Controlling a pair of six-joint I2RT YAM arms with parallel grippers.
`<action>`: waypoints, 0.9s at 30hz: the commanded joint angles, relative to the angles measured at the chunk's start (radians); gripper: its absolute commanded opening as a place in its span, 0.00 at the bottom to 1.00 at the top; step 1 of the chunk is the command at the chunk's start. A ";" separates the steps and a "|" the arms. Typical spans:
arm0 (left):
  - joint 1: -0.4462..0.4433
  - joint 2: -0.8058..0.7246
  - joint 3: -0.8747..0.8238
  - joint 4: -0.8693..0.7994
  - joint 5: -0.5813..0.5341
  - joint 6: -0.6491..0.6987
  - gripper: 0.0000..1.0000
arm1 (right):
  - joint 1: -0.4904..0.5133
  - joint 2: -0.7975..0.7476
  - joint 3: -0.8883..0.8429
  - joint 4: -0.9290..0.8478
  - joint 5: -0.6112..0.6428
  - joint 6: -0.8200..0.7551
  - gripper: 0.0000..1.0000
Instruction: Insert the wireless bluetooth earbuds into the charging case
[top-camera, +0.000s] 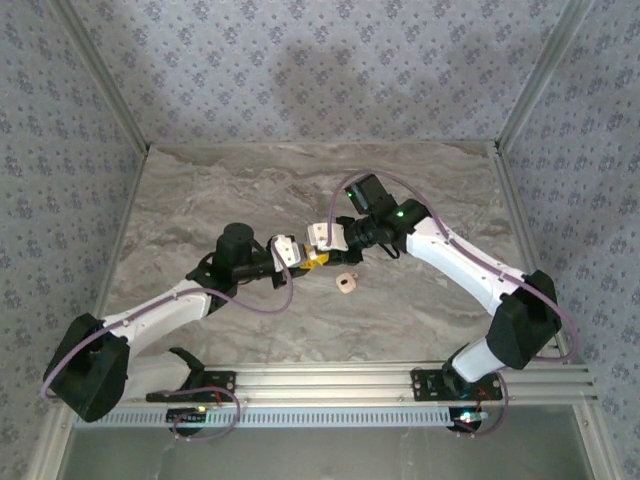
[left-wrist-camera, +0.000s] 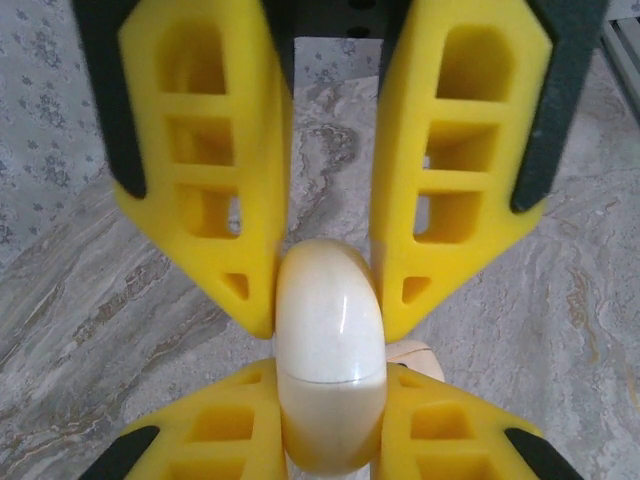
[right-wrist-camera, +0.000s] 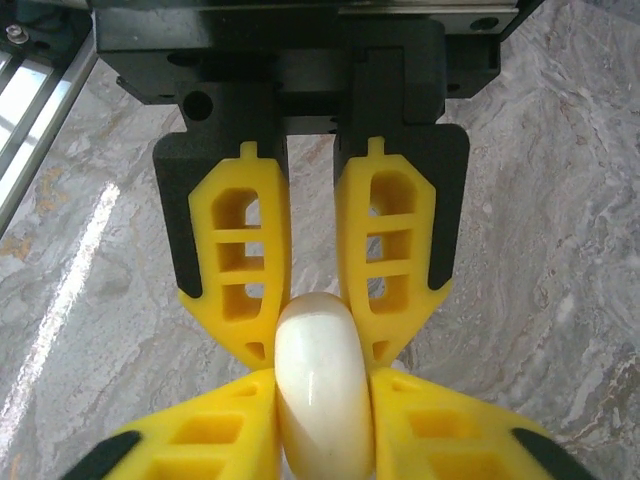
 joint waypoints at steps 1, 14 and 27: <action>0.003 -0.017 0.021 0.036 0.012 -0.010 0.14 | 0.012 0.015 0.028 -0.040 -0.007 -0.018 0.18; 0.016 -0.014 0.018 0.037 -0.068 -0.108 0.75 | -0.081 0.013 0.079 -0.305 0.104 -0.016 0.15; 0.024 0.029 0.019 0.035 -0.111 -0.219 0.80 | -0.340 0.161 0.086 -0.490 0.256 -0.015 0.17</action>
